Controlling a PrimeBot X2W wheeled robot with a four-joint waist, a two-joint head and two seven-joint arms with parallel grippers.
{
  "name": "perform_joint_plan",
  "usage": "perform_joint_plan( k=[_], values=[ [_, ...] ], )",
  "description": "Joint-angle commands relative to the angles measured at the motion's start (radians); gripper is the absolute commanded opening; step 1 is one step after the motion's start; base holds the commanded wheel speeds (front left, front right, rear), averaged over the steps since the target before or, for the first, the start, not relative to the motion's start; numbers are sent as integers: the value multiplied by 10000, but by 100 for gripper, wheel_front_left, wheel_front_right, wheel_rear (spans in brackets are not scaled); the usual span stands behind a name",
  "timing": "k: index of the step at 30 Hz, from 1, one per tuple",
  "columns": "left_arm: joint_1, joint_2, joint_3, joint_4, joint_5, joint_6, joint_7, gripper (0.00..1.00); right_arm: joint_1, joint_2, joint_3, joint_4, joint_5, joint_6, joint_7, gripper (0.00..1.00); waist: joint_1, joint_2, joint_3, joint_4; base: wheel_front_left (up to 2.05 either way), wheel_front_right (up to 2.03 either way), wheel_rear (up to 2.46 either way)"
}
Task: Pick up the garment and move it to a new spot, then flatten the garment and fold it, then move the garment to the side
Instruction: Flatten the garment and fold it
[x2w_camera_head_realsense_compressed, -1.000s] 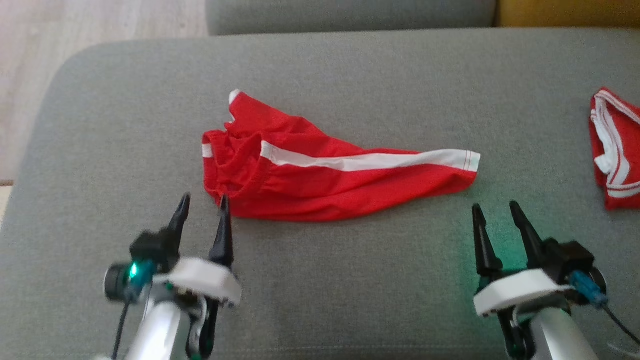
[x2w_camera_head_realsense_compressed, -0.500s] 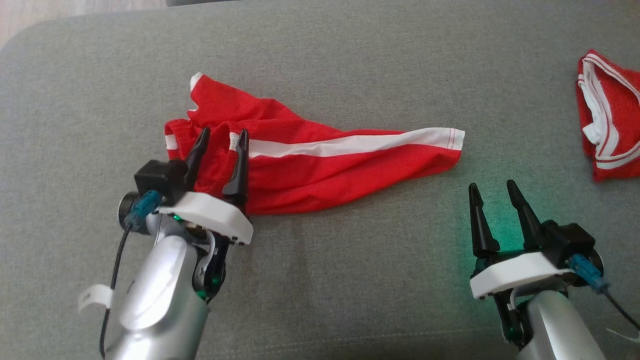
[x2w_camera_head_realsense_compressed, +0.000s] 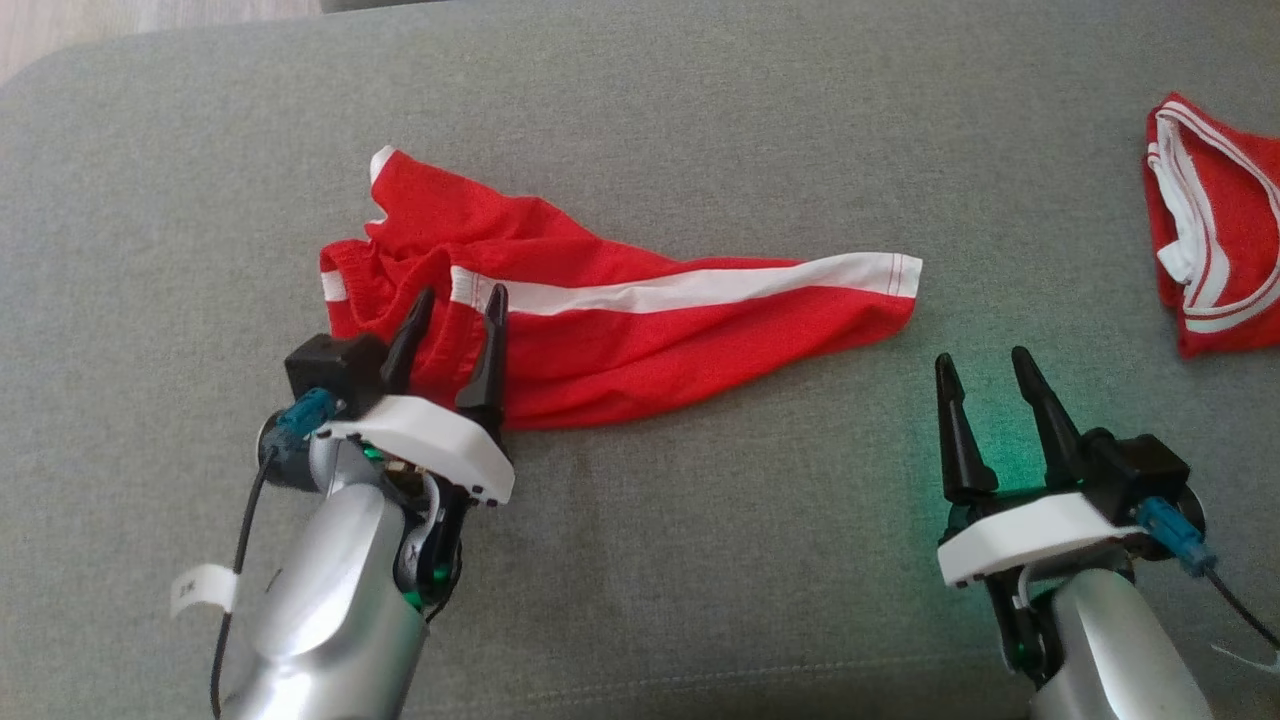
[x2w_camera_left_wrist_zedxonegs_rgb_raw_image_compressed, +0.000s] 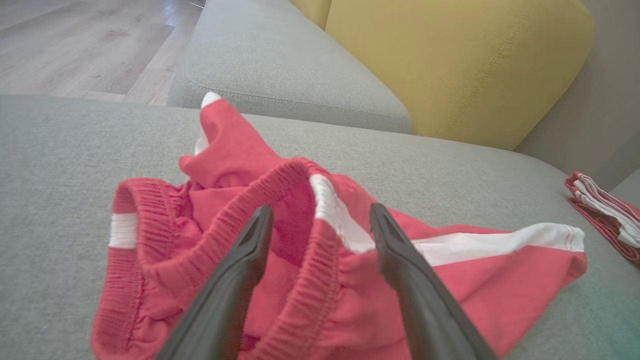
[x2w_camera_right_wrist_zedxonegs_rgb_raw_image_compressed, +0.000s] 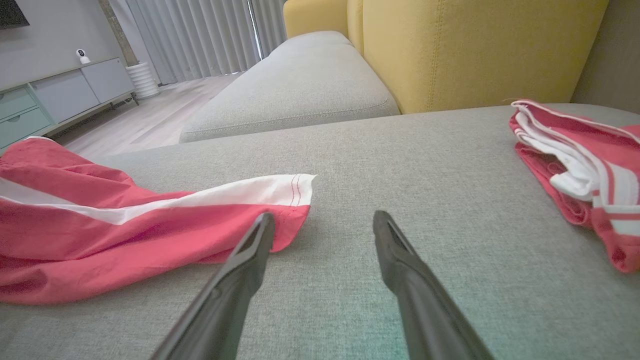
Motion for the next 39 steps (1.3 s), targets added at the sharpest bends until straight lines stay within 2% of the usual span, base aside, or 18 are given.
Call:
perform_joint_plan(
  k=[1, 13, 14, 15, 16, 17, 23, 27, 33, 39],
  values=[
    [-454, 114, 237, -137, -139, -32, -120, 100, -243, -28, 260, -245, 91, 63, -63, 100, 0, 0, -7, -14, 0, 0, 0],
    [-556, 114, 292, 23, -112, -70, -120, 100, -219, -28, 304, -157, 95, 63, -63, 100, 0, 0, -71, -84, 0, 0, 0],
    [-550, 114, 329, 18, -132, -82, -120, 87, -207, -28, 316, -139, 102, 63, -63, 100, 0, 0, -80, -86, 0, 0, 0],
    [-541, 114, 336, 43, -132, -105, -120, 45, -198, -28, 322, -120, 110, 63, -63, 100, 0, 0, -86, -83, 0, 0, 0],
    [-525, 114, 308, 122, -123, -153, -120, 13, -193, -28, 327, -105, 119, 63, -63, 100, 0, 0, -94, -81, 0, 0, 0],
    [-508, 114, 280, 229, -131, -195, -120, 0, -187, -28, 332, -90, 140, 63, -63, 100, 0, 0, -98, -79, 0, 0, 0],
    [-564, 114, 381, 465, -112, -217, -120, 0, -248, -28, 314, -70, 229, 63, -63, 100, 0, 0, -87, -30, 0, 0, 0],
    [-447, 114, 683, -4, -34, -49, -120, 0, -388, -28, 272, -53, 541, 63, -63, 100, 0, 0, -49, 171, 0, 0, 0],
    [324, 114, 1060, -793, 199, 218, -120, 0, -774, -28, 543, 259, 1970, 63, -63, 100, 0, 0, 16, 644, 0, 0, 0],
    [903, 114, 1227, -1204, 515, 114, -120, 0, -1561, -28, 1234, 1058, 3857, 63, -63, 100, 0, 0, 99, 945, 0, 0, 0]
  ],
)
